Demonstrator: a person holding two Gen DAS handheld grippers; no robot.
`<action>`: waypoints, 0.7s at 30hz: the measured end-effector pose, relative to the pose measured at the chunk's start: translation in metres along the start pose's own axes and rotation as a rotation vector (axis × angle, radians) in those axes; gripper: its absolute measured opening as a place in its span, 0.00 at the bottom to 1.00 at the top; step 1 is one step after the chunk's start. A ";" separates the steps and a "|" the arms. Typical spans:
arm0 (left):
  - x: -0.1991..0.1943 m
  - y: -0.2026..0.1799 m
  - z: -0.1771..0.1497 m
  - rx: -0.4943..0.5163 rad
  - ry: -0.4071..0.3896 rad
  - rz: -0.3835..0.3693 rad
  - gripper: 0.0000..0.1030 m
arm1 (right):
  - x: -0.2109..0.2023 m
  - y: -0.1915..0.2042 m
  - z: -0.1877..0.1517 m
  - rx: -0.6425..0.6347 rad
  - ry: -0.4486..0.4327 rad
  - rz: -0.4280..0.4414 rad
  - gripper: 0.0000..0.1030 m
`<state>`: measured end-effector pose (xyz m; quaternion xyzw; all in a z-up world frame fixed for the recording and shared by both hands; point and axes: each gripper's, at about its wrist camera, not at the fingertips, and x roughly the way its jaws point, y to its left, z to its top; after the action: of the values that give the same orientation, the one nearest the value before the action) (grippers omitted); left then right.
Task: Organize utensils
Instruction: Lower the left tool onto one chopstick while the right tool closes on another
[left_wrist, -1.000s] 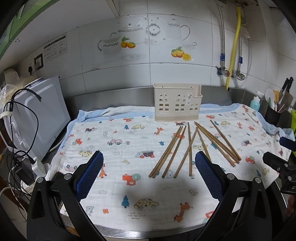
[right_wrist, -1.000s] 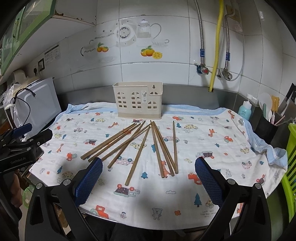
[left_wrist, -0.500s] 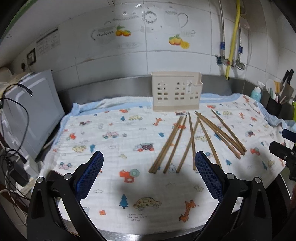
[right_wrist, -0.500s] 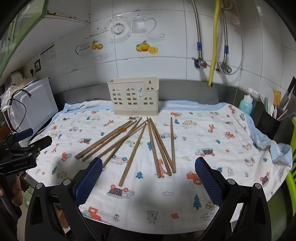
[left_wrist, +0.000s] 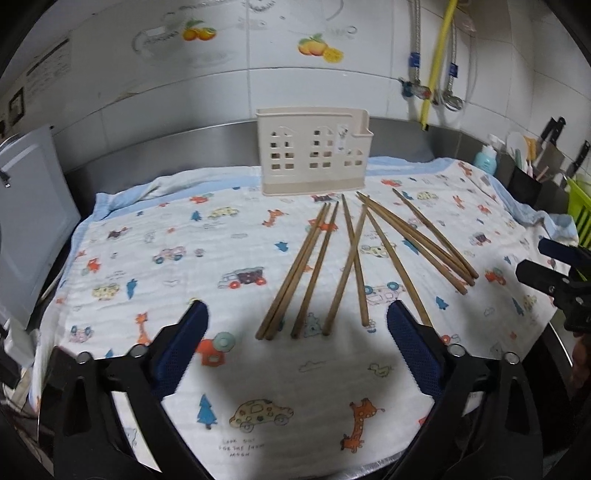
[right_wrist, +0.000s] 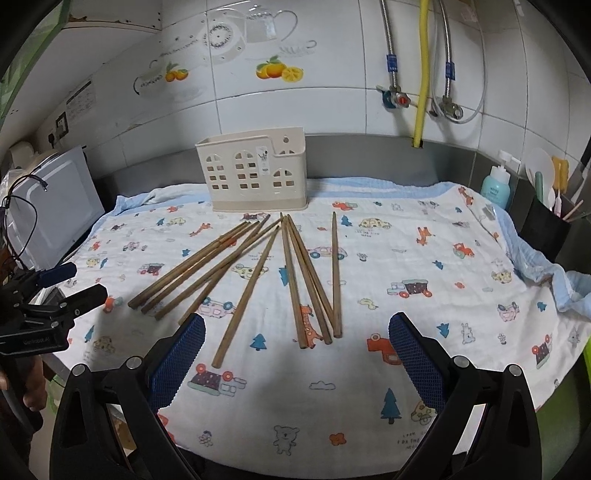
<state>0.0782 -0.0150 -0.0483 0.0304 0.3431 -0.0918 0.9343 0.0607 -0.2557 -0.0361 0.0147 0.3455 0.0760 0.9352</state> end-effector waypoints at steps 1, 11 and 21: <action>0.003 -0.001 0.001 0.007 0.004 -0.008 0.84 | 0.001 -0.001 0.000 0.002 0.002 -0.001 0.94; 0.033 -0.006 0.004 0.047 0.050 -0.084 0.66 | 0.016 -0.008 0.000 0.015 0.028 0.002 0.94; 0.064 -0.012 0.004 0.079 0.123 -0.184 0.38 | 0.032 -0.016 0.000 0.034 0.051 0.002 0.93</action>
<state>0.1258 -0.0368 -0.0867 0.0413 0.3971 -0.1887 0.8972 0.0869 -0.2664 -0.0579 0.0289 0.3705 0.0715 0.9256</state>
